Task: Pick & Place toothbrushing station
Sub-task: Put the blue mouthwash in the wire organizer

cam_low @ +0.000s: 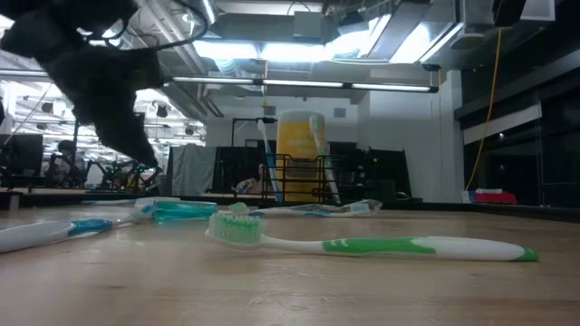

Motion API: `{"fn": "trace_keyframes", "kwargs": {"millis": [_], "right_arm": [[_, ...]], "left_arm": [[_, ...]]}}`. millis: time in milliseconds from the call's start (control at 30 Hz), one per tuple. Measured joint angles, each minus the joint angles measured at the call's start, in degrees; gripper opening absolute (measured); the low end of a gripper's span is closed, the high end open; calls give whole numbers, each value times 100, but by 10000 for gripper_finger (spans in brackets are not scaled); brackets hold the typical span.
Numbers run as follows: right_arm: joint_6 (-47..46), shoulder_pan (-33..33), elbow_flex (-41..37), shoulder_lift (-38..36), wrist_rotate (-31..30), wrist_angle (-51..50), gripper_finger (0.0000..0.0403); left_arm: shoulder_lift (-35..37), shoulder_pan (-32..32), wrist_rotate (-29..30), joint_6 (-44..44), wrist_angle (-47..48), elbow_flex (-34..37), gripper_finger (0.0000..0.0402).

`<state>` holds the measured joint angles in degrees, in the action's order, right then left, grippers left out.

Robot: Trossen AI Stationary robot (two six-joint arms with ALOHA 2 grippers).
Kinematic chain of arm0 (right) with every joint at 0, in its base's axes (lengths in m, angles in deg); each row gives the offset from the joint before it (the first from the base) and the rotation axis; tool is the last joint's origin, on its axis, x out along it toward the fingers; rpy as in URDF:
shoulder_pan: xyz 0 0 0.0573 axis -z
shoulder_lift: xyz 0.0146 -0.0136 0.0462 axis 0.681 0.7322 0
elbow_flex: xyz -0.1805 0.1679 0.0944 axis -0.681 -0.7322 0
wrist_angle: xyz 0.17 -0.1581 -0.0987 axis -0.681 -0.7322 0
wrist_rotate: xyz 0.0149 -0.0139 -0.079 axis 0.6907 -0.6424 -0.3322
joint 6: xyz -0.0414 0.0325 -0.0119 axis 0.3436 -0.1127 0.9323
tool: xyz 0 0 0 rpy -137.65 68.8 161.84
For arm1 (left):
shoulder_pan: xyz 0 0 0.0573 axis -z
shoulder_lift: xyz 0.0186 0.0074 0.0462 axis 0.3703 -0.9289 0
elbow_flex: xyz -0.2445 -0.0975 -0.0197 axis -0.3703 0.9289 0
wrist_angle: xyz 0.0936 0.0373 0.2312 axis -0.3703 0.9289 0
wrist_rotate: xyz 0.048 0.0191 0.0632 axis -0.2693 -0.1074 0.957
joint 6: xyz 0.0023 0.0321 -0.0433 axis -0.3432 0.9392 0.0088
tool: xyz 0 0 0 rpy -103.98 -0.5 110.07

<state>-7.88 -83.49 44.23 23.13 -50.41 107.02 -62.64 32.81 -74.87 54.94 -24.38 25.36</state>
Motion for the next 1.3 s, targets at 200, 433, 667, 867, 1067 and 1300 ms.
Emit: {"fn": "trace_keyframes", "kwargs": {"millis": [200, 433, 667, 867, 1067, 1300], "right_arm": [[144, -94, 0, -2, -234, 222, 146], [355, -143, 0, -2, -498, 296, 146], [589, -146, 2, -2, -605, 308, 146], [686, -146, 2, 0, -610, 313, 146], [814, -146, 2, 0, -649, 352, 146], [820, -146, 2, 0, -649, 357, 146]], "left_arm": [[-41, 173, 457, 185, -498, 556, 207], [-41, 196, 326, 571, -1173, 1026, 207], [-275, 196, 195, 839, -1876, 1390, 207], [-751, 196, 188, 926, -2559, 1504, 207], [-1490, 196, 93, 979, -3389, 1506, 207], [-2042, 200, 375, 852, -3941, 1435, 192]]}}
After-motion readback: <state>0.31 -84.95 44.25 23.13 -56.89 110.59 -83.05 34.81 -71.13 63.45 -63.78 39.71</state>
